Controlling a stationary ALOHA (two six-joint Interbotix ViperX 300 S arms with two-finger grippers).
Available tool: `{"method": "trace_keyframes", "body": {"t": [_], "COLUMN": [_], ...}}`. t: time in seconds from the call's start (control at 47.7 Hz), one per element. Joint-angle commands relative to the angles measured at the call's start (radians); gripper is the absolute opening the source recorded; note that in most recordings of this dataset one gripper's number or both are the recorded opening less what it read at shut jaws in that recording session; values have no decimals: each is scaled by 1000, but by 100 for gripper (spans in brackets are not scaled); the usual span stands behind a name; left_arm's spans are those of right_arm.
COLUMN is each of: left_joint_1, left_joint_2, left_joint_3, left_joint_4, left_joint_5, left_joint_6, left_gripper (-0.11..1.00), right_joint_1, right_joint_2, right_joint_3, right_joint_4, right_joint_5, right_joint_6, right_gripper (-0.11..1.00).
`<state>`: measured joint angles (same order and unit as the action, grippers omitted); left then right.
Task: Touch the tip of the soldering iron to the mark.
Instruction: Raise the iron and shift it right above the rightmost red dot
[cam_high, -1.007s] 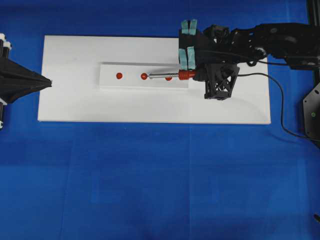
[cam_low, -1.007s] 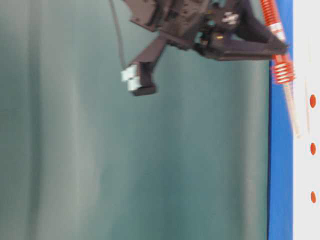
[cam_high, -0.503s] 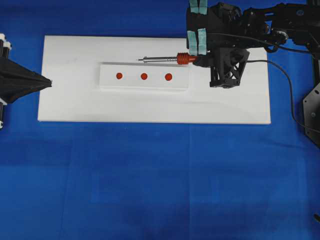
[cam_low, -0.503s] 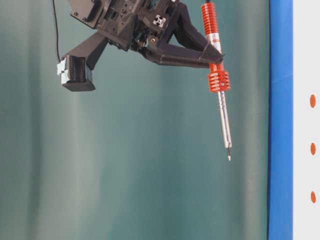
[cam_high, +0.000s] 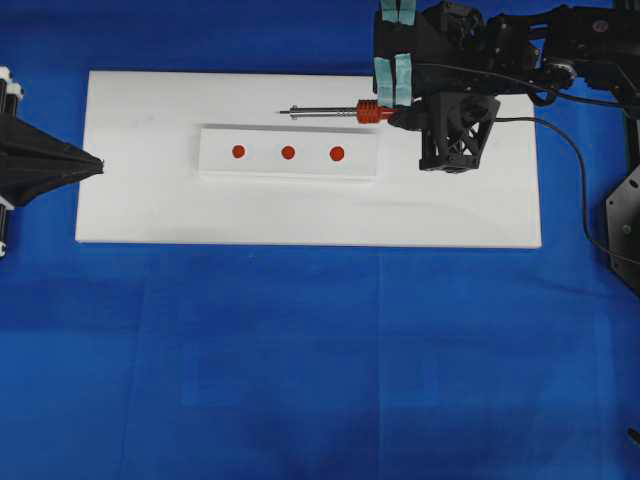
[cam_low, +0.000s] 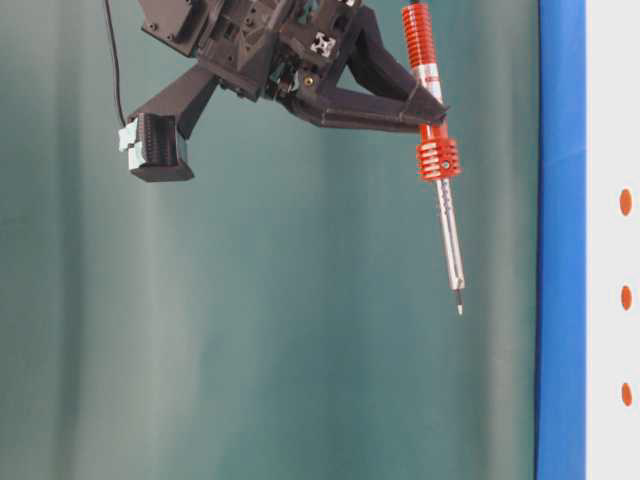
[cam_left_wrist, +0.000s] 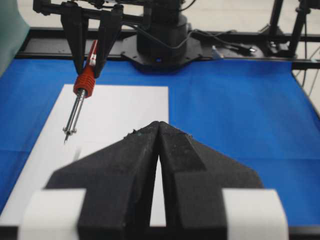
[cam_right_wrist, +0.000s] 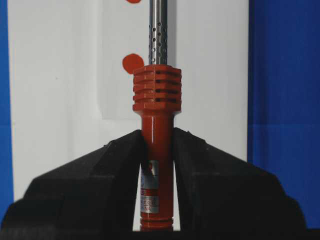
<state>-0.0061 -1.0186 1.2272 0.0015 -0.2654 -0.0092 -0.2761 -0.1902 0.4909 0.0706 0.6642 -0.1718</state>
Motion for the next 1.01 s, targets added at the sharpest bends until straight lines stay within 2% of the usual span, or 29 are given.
{"method": "trace_keyframes", "body": {"t": [0.0, 0.545, 0.986], "left_joint_1": [2, 2, 2], "left_joint_2": [6, 6, 6], "left_joint_3": [-11, -9, -9], "left_joint_4": [0, 2, 2], "left_joint_5": [-8, -12, -11], "left_joint_6": [0, -2, -2], "left_gripper": [0, 0, 0], "right_joint_1": [-3, -3, -3], "right_joint_2": [-38, -249, -256], "right_joint_3": [3, 193, 204], "right_joint_4": [-2, -2, -14], "right_joint_5": [-2, 18, 23], "right_joint_6": [2, 9, 18], "right_gripper": [6, 6, 6]}}
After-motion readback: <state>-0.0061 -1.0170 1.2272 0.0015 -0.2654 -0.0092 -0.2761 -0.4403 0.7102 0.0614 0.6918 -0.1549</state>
